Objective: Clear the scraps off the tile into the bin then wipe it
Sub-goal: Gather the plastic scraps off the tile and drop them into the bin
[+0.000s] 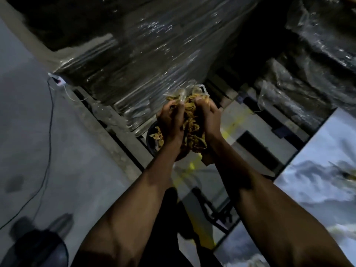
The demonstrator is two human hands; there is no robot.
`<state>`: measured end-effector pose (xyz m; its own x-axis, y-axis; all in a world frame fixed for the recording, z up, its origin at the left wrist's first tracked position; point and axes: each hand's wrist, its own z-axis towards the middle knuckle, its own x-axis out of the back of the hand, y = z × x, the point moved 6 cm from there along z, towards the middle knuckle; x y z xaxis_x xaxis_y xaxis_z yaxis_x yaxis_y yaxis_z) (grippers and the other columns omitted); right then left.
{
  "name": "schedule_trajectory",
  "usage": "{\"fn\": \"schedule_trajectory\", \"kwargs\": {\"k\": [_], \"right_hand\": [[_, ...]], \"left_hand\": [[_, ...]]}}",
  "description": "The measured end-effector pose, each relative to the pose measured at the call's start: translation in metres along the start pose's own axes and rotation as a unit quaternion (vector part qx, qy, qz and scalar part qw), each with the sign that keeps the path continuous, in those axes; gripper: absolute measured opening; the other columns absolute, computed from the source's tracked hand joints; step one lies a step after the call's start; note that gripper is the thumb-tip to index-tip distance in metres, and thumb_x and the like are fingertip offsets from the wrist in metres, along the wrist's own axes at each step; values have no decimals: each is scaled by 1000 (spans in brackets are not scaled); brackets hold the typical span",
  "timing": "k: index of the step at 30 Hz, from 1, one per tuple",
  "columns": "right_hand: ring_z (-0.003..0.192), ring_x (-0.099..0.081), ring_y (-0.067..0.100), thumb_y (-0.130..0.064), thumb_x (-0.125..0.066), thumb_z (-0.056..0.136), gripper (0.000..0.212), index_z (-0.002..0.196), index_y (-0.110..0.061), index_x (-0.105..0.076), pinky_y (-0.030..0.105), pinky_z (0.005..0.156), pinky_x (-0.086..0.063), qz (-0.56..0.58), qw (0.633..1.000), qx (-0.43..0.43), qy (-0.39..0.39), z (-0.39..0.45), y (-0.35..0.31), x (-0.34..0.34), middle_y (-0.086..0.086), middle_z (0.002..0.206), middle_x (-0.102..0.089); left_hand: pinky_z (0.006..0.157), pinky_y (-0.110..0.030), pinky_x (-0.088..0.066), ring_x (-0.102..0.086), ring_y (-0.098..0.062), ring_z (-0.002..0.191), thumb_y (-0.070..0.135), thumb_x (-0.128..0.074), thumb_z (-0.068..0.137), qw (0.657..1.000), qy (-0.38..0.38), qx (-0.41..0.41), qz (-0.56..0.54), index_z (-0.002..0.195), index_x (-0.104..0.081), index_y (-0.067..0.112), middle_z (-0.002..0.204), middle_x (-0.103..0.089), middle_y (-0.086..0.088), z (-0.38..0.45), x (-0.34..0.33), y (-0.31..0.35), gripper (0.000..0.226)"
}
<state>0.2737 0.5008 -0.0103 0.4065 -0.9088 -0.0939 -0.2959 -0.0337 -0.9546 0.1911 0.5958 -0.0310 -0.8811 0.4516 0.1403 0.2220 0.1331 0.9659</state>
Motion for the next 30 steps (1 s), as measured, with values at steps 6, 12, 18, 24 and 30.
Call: {"fn": "schedule_trajectory", "kwargs": {"k": [6,12,18,24,30], "right_hand": [[80,-67,12,-21,-57,96,13,91,-19,-69,26,73,-55,-16,999,-43,1,44,55,-32,-2,87,-70],[89,-70,15,-24,-60,95,24,110,-8,-70,27,75,-56,-18,996,-82,3,87,135,-50,6,101,-73],[73,-66,-5,-20,-55,98,27,112,0,-66,10,63,-49,-12,995,-101,-3,122,195,-56,-2,94,-69],[95,-68,17,-29,-56,97,19,104,-17,-68,30,82,-55,-2,992,-125,5,152,269,-56,1,99,-71],[112,-61,19,-75,-51,79,56,118,-37,-61,49,99,-49,-97,986,-138,-1,167,335,-44,-3,120,-64]], "left_hand": [[71,-9,-51,-65,5,91,31,-59,95,993,-57,72,-77,118,-63,8,109,-67,0,42,6,-44,32],[91,-39,-53,-67,-10,102,38,-61,93,995,-71,60,-41,101,-68,34,104,-71,13,94,7,-117,12],[80,-26,-57,-66,-20,93,6,-50,95,966,9,199,-163,89,-68,7,86,-72,0,135,1,-186,20],[93,-37,-51,-64,-17,105,40,-68,83,995,-16,102,-7,97,-72,26,105,-68,6,172,-8,-259,19],[103,-26,-40,-49,-19,123,45,-62,86,990,-14,100,99,123,-62,17,130,-49,-5,181,-17,-299,47]]}}
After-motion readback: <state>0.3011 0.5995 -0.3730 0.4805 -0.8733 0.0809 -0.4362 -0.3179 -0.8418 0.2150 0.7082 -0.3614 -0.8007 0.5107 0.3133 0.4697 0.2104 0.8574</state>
